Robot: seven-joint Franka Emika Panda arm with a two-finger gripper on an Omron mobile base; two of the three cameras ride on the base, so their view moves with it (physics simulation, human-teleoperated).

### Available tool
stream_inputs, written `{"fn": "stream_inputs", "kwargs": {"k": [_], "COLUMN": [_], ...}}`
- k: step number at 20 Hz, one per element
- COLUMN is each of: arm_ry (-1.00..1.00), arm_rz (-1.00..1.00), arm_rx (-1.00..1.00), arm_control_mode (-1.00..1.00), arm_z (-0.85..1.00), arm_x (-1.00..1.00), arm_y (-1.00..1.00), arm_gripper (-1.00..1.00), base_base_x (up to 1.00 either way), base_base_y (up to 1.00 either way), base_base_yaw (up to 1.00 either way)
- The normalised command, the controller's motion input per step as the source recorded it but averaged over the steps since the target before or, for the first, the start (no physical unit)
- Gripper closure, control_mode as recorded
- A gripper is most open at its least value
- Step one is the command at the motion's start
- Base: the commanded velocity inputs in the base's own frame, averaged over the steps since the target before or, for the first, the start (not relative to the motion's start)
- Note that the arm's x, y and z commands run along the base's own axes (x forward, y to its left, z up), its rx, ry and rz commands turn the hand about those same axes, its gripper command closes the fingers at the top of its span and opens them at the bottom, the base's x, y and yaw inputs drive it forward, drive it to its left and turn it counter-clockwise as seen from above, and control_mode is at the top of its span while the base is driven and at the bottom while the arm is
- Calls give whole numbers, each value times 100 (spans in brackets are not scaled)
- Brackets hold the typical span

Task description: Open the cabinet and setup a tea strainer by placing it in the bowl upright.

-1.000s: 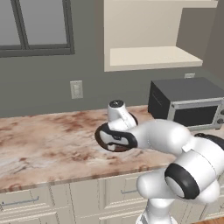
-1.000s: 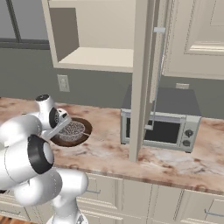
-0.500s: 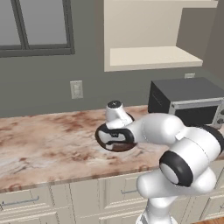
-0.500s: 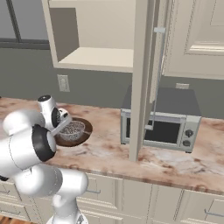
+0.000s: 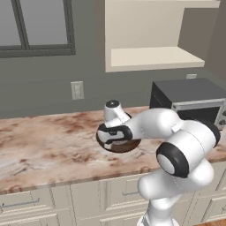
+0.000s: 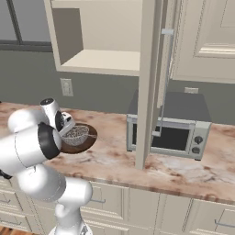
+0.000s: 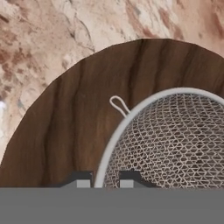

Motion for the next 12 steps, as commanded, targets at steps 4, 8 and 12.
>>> {"fn": "stream_inputs", "kwargs": {"k": [4, 8, 12], "arm_ry": [-4, 0, 0], "arm_rz": [0, 0, 0], "arm_rx": [0, 0, 0], "arm_control_mode": [-100, -100, -100], "arm_z": [-15, -4, -2], "arm_x": [1, 0, 0], "arm_y": [4, 4, 5], "arm_gripper": [100, 100, -100], "base_base_x": [0, 0, 0], "base_base_y": [0, 0, 0], "base_base_yaw": [0, 0, 0]}}
